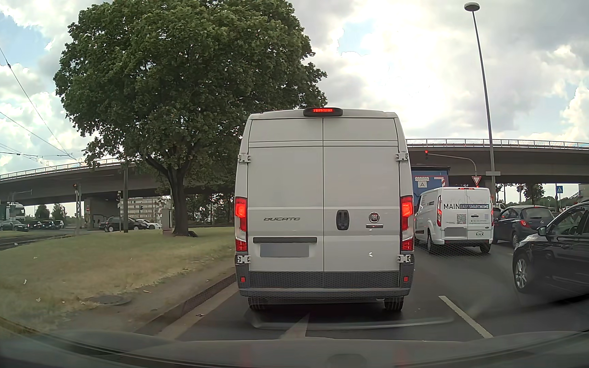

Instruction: Follow the waypoints while adhering to traffic rules and regulations

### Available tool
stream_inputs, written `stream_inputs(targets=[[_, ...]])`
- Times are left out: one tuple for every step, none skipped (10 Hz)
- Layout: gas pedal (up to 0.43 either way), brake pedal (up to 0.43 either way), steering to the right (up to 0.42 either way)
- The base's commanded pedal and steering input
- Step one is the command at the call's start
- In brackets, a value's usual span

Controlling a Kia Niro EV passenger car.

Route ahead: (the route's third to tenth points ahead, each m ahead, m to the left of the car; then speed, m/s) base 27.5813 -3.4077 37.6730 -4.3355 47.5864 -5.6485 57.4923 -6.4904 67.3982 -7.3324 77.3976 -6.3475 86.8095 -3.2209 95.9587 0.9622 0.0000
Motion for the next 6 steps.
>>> stream_inputs(targets=[[0.000,0.317,0.002],[0.000,0.317,0.002],[0.000,0.317,0.002],[0.000,0.317,0.002],[0.000,0.317,0.002],[0.000,0.317,0.002]])
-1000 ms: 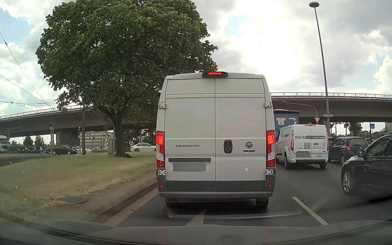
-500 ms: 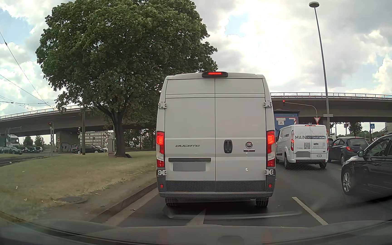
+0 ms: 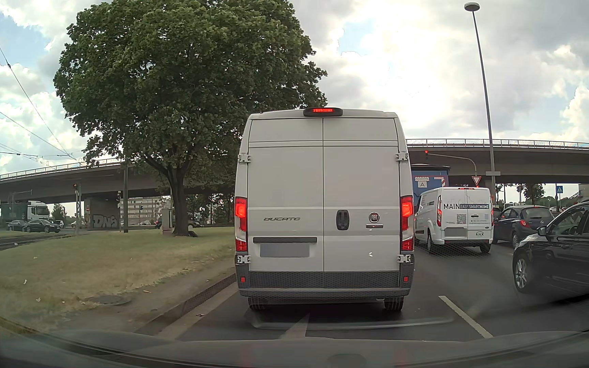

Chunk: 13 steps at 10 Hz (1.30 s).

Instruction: Follow the waypoints while adhering to traffic rules and regulations

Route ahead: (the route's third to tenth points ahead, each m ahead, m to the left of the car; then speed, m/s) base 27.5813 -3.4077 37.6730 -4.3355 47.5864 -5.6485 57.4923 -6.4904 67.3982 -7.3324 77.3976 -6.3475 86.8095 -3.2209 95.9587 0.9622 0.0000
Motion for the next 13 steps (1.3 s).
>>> stream_inputs(targets=[[0.000,0.317,0.002],[0.000,0.317,0.002],[0.000,0.323,0.002],[0.000,0.317,0.002],[0.000,0.317,0.002],[0.000,0.317,0.002],[0.000,0.317,0.002],[0.000,0.317,0.002],[0.000,0.317,0.002],[0.000,0.317,0.002],[0.000,0.317,0.002],[0.000,0.317,0.002],[0.000,0.317,0.002]])
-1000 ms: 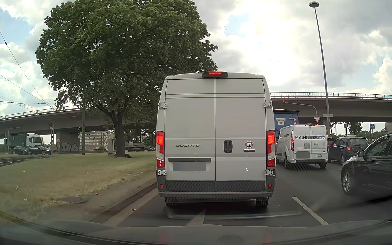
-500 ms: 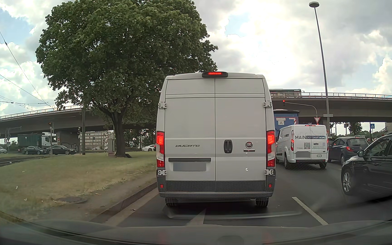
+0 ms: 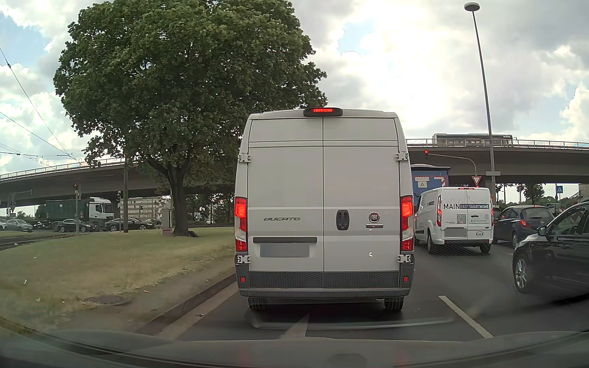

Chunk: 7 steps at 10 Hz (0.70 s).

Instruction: Follow the waypoints while adhering to traffic rules and regulations

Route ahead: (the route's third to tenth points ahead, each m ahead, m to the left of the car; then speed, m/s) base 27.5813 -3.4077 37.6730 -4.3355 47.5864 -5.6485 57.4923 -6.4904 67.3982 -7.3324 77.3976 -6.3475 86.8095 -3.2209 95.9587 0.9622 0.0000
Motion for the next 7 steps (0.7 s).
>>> stream_inputs(targets=[[0.000,0.317,0.002],[0.000,0.317,0.002],[0.000,0.323,0.002],[0.000,0.317,0.002],[0.000,0.317,0.002],[0.000,0.317,0.002],[0.000,0.317,0.002]])
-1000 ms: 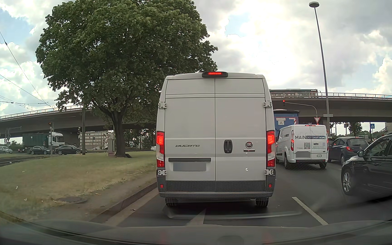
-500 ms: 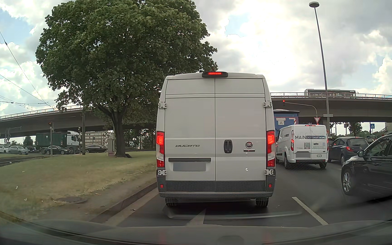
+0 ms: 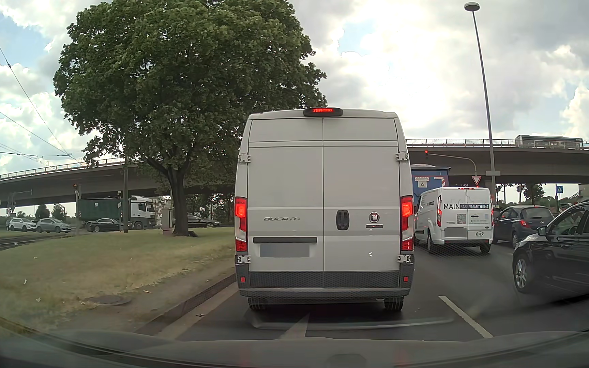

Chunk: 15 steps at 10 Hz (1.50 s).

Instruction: Follow the waypoints while adhering to traffic rules and regulations

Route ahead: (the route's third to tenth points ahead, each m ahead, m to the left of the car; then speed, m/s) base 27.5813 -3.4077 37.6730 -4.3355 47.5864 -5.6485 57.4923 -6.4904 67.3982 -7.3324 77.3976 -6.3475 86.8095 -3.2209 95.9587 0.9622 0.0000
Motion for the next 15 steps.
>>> stream_inputs(targets=[[0.000,0.317,0.002],[0.000,0.317,0.002],[0.000,0.317,0.002],[0.000,0.317,0.002],[0.000,0.317,0.002],[0.000,0.317,0.002],[0.000,0.317,0.002],[0.000,0.317,0.002],[0.000,0.317,0.002],[0.000,0.317,0.002],[0.000,0.323,0.002],[0.000,0.317,0.002],[0.000,0.317,0.002],[0.000,0.317,0.002],[0.000,0.317,0.002]])
